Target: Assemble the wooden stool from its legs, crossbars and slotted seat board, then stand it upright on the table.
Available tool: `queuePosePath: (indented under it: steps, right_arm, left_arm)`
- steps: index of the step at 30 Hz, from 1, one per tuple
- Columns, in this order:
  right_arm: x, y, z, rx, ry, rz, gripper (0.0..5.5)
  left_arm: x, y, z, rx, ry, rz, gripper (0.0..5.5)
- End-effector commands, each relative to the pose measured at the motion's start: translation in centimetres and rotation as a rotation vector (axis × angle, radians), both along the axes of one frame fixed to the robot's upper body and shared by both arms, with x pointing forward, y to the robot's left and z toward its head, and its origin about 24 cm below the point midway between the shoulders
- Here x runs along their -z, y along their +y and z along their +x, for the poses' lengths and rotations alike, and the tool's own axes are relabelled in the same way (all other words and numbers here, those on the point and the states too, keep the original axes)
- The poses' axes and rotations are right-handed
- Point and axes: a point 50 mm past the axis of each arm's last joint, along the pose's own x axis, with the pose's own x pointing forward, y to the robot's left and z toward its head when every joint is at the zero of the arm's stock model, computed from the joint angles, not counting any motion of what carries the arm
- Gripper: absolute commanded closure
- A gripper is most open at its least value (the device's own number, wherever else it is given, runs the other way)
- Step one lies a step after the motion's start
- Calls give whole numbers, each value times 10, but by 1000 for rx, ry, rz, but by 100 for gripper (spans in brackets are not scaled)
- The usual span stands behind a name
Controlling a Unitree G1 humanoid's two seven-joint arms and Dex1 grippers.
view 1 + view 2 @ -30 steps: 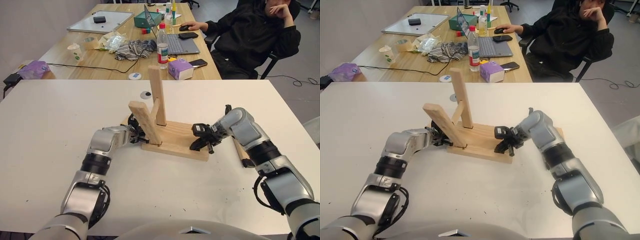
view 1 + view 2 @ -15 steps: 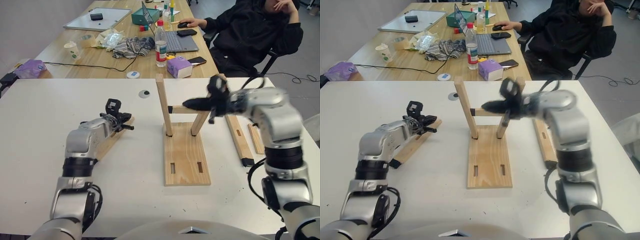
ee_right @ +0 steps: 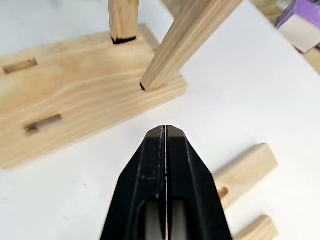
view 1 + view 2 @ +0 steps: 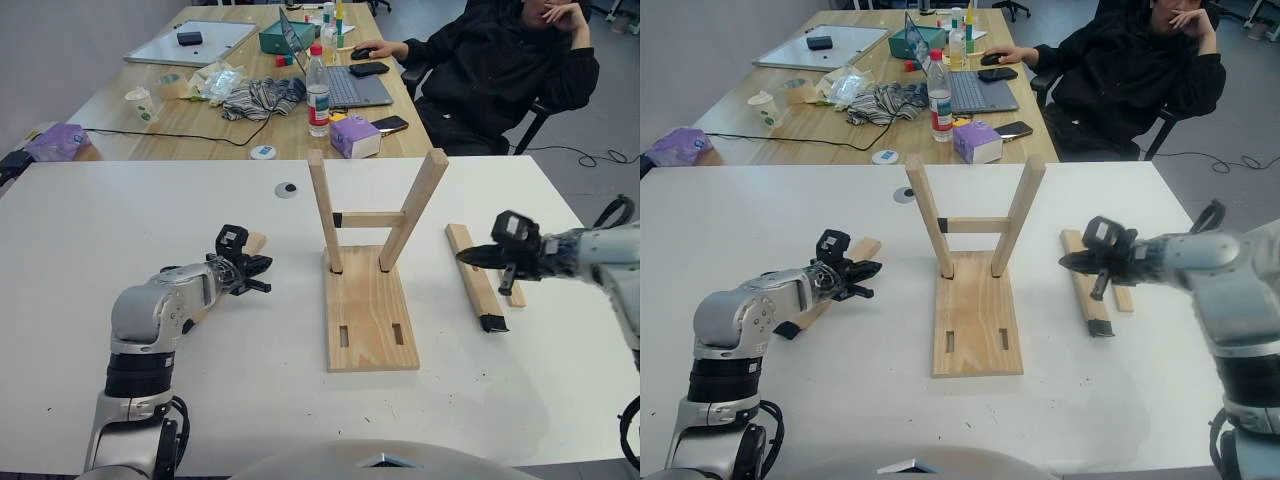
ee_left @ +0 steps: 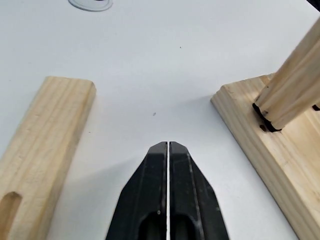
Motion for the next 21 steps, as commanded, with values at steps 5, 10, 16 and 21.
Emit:
queuePosePath:
  steps: [5, 10, 16, 21]
  right_arm:
    - [89, 66, -2, -53, 57, -4, 550]
    - [100, 92, -3, -88, 89, 51, 550]
    - [95, 116, 37, 45, -45, 118, 550]
    - [94, 118, 45, 67, -65, 132, 550]
  left_arm:
    - [38, -42, -18, 204, 172, 15, 547]
    - [41, -56, -11, 228, 165, -7, 547]
    - [37, -64, 12, 192, 127, -33, 547]
    - [33, -59, 31, 125, 92, -33, 547]
